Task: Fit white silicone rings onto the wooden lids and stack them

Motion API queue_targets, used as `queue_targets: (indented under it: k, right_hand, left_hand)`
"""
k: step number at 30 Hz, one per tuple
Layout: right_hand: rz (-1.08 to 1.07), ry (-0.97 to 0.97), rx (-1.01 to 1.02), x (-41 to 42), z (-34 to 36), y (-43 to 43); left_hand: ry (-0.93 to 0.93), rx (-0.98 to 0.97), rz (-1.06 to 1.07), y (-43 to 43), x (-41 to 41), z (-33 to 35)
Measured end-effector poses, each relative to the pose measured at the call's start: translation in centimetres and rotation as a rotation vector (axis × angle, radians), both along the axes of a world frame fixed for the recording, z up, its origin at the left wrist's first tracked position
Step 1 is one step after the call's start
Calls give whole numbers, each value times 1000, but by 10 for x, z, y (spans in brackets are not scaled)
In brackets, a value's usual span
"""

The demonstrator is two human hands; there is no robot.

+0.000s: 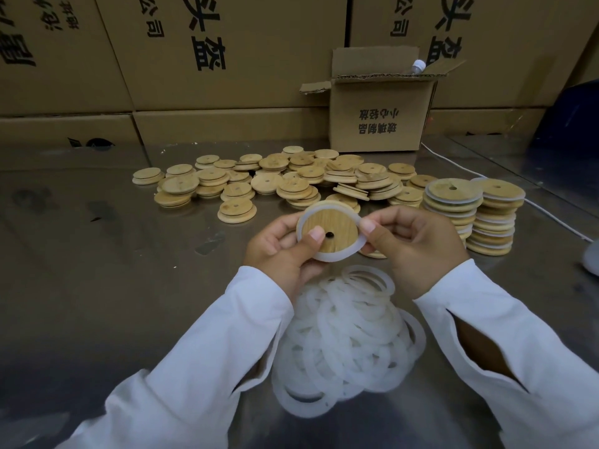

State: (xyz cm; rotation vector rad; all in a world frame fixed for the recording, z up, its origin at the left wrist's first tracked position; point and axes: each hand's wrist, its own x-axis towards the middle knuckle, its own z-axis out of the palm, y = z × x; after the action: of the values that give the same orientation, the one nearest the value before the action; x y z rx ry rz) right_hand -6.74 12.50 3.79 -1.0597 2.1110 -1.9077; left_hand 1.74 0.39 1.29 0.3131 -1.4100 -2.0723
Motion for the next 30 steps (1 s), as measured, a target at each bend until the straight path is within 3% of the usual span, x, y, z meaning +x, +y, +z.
queue_targets:
  k: [2, 5, 9, 19, 25, 30]
  right_hand:
    - [-2, -23, -23, 1, 1, 1]
    - [-41, -58, -56, 1, 0, 1]
    - [-142, 15, -42, 6, -4, -1]
    - [-269, 58, -31, 12, -12, -8]
    - [-189, 138, 78, 9, -11, -4]
    - [-83, 8, 79, 6, -8, -3]
  left_hand:
    - [-7, 44, -12, 4, -1, 0]
    - [-34, -39, 19, 7, -1, 0]
    - [-51, -91, 90, 8, -2, 0]
    - [-12, 76, 34, 8, -2, 2]
    - [-215, -122, 36, 2, -1, 2]
    - [-206, -340, 156, -3, 3, 5]
